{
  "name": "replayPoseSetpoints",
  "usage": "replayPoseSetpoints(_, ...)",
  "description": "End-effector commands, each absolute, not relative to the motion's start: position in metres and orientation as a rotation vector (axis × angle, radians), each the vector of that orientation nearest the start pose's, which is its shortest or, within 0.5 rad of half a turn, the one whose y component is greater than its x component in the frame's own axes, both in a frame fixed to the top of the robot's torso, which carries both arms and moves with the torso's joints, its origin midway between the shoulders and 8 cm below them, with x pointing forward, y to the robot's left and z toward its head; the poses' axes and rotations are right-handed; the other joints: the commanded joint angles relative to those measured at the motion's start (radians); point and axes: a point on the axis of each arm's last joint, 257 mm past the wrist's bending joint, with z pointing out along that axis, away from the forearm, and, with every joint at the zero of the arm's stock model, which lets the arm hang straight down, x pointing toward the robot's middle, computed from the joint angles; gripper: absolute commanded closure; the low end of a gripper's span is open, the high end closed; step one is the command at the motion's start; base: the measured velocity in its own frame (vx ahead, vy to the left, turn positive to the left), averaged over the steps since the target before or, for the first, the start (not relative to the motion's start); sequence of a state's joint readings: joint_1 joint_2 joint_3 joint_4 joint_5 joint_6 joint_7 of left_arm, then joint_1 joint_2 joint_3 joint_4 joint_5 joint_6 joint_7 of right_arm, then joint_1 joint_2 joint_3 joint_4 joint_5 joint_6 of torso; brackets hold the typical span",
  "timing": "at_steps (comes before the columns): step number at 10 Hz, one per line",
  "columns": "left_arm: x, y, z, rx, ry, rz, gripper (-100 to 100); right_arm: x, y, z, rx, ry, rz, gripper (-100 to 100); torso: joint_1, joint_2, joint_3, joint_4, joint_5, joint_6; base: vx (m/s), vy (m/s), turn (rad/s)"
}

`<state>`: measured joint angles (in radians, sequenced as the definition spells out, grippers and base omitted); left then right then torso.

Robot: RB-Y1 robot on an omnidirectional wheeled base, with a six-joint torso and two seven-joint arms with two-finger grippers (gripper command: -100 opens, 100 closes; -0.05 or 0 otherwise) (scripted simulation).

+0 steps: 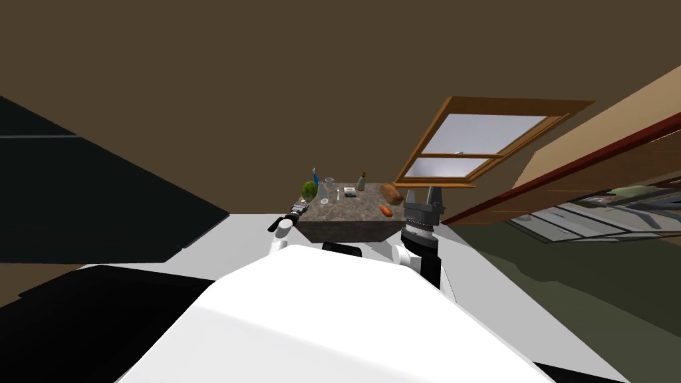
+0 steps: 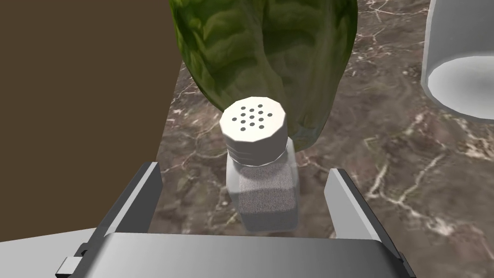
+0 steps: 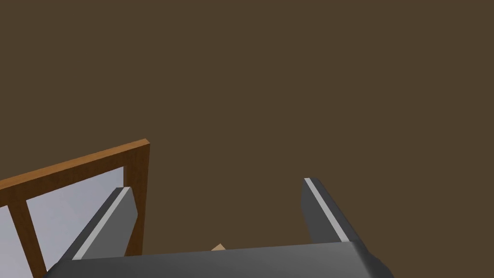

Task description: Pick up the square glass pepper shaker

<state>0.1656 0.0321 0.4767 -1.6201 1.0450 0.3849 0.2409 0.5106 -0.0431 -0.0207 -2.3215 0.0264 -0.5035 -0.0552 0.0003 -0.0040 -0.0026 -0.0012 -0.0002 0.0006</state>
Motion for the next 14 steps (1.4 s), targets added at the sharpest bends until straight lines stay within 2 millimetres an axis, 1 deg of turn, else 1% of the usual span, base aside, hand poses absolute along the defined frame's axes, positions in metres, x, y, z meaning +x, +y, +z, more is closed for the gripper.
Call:
replayPoseSetpoints(1, 0.443, 0.421, -0.320, -2.288, 0.175, -1.645, -100, 0.334, -0.276, 0.040, 0.599, 0.625, 1.324, 0, 0.000, 0.000, 0.000, 0.000, 0.000, 0.000, 0.028, -0.036, 0.107)
replayPoseSetpoints(2, 0.443, 0.421, -0.320, -2.285, 0.182, -1.642, -100, 0.334, -0.276, 0.040, 0.599, 0.625, 1.324, 0, 0.000, 0.001, 0.000, 0.000, 0.000, 0.000, 0.005, -0.006, 0.018)
replayPoseSetpoints(3, 0.448, 0.412, -0.319, -2.299, 0.192, -1.672, -100, 0.334, -0.276, 0.040, 0.599, 0.625, 1.324, 0, 0.001, 0.002, 0.001, 0.000, 0.000, 0.001, 0.029, -0.012, 0.133)
replayPoseSetpoints(4, 0.448, 0.412, -0.319, -2.289, 0.216, -1.662, -100, 0.334, -0.276, 0.040, 0.599, 0.625, 1.324, 0, 0.001, 0.001, 0.001, 0.000, 0.000, 0.000, 0.024, -0.032, 0.096)
replayPoseSetpoints(5, 0.454, 0.403, -0.317, -2.304, 0.216, -1.702, -100, 0.334, -0.276, 0.040, 0.599, 0.625, 1.324, 0, 0.000, 0.001, 0.001, 0.000, 0.000, 0.000, 0.034, -0.030, 0.141)
replayPoseSetpoints(7, 0.454, 0.403, -0.317, -2.289, 0.251, -1.686, -100, 0.334, -0.276, 0.040, 0.599, 0.625, 1.324, 0, 0.000, 0.001, 0.000, 0.000, 0.000, 0.000, 0.017, -0.024, 0.068)
replayPoseSetpoints(8, 0.459, 0.393, -0.314, -2.297, 0.260, -1.726, -100, 0.334, -0.276, 0.040, 0.599, 0.625, 1.324, 0, 0.001, 0.002, 0.001, 0.000, 0.000, 0.001, 0.038, -0.033, 0.157)
replayPoseSetpoints(9, 0.459, 0.393, -0.314, -2.285, 0.286, -1.715, -100, 0.334, -0.276, 0.040, 0.599, 0.625, 1.324, 0, 0.000, 0.001, 0.000, 0.000, 0.000, 0.000, 0.034, -0.046, 0.132)
replayPoseSetpoints(10, 0.464, 0.383, -0.311, -2.293, 0.288, -1.762, -100, 0.334, -0.276, 0.040, 0.599, 0.625, 1.324, 0, -0.001, 0.001, 0.000, 0.000, 0.000, 0.000, 0.039, -0.052, 0.158)
replayPoseSetpoints(11, 0.464, 0.383, -0.311, -2.275, 0.325, -1.745, -100, 0.334, -0.276, 0.040, 0.599, 0.625, 1.324, 0, -0.001, 0.000, 0.000, 0.000, 0.000, 0.000, 0.020, -0.027, 0.079)
replayPoseSetpoints(12, 0.464, 0.386, -0.312, -2.284, 0.303, -1.748, -100, 0.334, -0.276, 0.040, 0.599, 0.625, 1.324, 0, 0.000, 0.001, 0.000, 0.000, 0.000, 0.001, 0.000, 0.000, 0.000)
replayPoseSetpoints(13, 0.464, 0.385, -0.312, -2.281, 0.311, -1.747, 100, 0.334, -0.276, 0.040, 0.599, 0.625, 1.324, 0, 0.002, 0.002, 0.001, 0.000, 0.000, 0.001, 0.000, 0.000, 0.000)
replayPoseSetpoints(14, 0.464, 0.386, -0.312, -2.281, 0.310, -1.747, 100, 0.334, -0.276, 0.040, 0.599, 0.625, 1.324, 0, 0.002, 0.003, 0.001, 0.000, 0.000, 0.001, 0.003, 0.005, 0.012)
